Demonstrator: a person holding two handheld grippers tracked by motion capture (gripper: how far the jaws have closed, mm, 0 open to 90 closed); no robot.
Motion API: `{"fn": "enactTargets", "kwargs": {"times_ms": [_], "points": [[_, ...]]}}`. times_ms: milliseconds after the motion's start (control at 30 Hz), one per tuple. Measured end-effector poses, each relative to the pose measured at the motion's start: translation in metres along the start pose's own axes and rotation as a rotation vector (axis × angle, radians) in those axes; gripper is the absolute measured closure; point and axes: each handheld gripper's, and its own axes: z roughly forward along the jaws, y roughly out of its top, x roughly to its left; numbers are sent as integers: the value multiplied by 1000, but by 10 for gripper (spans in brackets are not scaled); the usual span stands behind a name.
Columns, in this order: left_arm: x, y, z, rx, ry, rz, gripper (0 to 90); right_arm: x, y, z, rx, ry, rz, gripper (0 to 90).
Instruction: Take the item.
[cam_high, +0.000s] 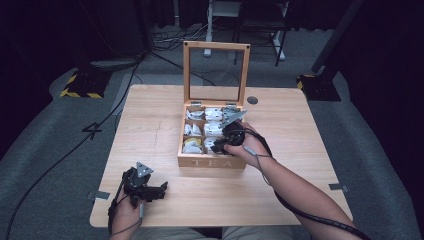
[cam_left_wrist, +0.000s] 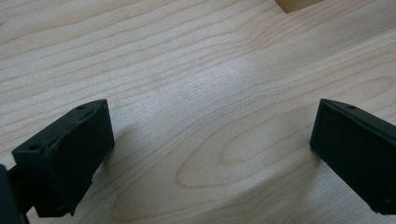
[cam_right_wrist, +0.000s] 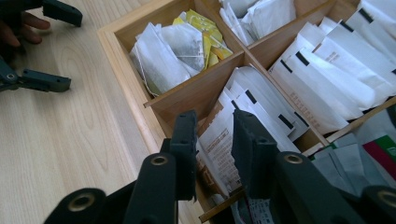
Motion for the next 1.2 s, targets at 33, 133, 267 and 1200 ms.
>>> {"fn": "enactTargets", "kwargs": {"times_ms": [33, 133, 267, 1200], "points": [[0, 0, 0, 0, 0, 0, 1, 0, 0, 0, 0, 0, 0, 718], [-1, -1, 0, -3, 4, -8, 1, -1, 3, 6, 25, 3, 5, 738], [-1, -1, -1, -1, 4, -6, 1, -1, 4, 11, 52, 5, -7, 759], [0, 0, 0, -3, 3, -2, 0, 1, 16, -2, 53, -21, -63, 900]]}}
